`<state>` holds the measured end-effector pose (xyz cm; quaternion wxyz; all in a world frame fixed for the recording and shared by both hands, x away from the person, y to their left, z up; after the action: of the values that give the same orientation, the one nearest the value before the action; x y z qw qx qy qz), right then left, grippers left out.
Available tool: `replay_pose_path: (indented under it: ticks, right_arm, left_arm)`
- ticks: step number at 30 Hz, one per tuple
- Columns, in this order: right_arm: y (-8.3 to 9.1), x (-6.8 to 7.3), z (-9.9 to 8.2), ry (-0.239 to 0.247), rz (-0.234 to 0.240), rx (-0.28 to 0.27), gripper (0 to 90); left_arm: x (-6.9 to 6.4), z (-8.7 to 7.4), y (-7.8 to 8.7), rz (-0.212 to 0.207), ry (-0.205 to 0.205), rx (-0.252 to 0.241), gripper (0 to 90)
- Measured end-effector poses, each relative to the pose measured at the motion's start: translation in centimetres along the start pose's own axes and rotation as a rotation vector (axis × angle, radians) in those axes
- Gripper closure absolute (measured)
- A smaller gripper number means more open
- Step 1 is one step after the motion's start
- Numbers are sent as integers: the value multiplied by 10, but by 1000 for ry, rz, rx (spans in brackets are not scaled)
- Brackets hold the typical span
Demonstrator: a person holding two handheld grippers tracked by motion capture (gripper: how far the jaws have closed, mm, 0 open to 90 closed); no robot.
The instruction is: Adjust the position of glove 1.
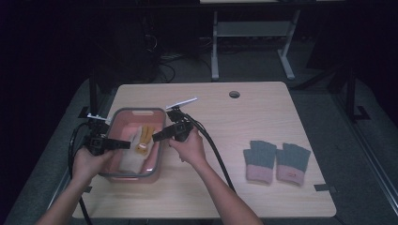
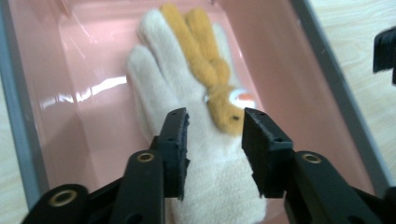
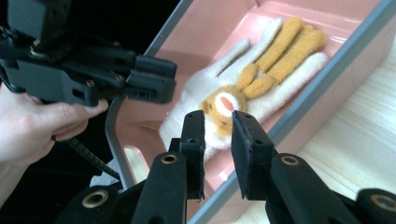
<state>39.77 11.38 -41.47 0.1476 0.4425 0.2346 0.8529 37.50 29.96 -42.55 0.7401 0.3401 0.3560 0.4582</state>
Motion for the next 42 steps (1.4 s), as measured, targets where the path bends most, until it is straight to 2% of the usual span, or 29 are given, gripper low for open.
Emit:
replay_pose_path:
  ticks: [4, 8, 12, 15, 20, 27, 29, 31, 37, 42]
  right_arm:
    - [8, -1, -2, 5, 5, -11, 743]
    - [15, -1, -4, 8, 7, -22, 743]
    - [21, -3, -6, 9, 8, -29, 741]
    - [24, -5, -8, 8, 4, -31, 738]
    - [28, -7, -10, 7, 10, -37, 732]
    - [32, -9, -14, 9, 16, -40, 719]
    - [33, -10, -15, 8, 12, -40, 709]
    - [36, -11, -17, 9, 9, -40, 701]
    - [48, -18, -22, -1, -7, -41, 687]
    - [58, -24, -26, -2, -13, -49, 675]
  left_arm:
    - [-4, 0, -6, 18, -36, 42, 659]
    - [-6, -4, -21, 73, -69, 100, 665]
    - [-4, -11, -35, 130, -98, 190, 665]
    - [-5, -15, -45, 140, -118, 256, 651]
    - [-5, -13, -45, 135, -109, 249, 650]
    - [-3, -9, -33, 109, -85, 177, 621]
    - [-6, -7, -29, 100, -98, 163, 607]
    - [-11, -5, -24, 67, -97, 132, 572]
    - [-21, 1, -17, 45, -117, 77, 560]
    - [-34, 6, -14, -14, -110, 39, 552]
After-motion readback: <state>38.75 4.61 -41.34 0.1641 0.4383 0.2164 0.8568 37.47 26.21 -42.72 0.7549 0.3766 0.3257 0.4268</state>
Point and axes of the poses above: each handheld gripper's, and its own axes: y roughly backward along the jaws, z roughly out of its top, x roughly to its left, the point moved 7 cm from there along -y, roughly forward along the jaws, and after that the axes turned 5 degrees about z, right-handed, at the moved point
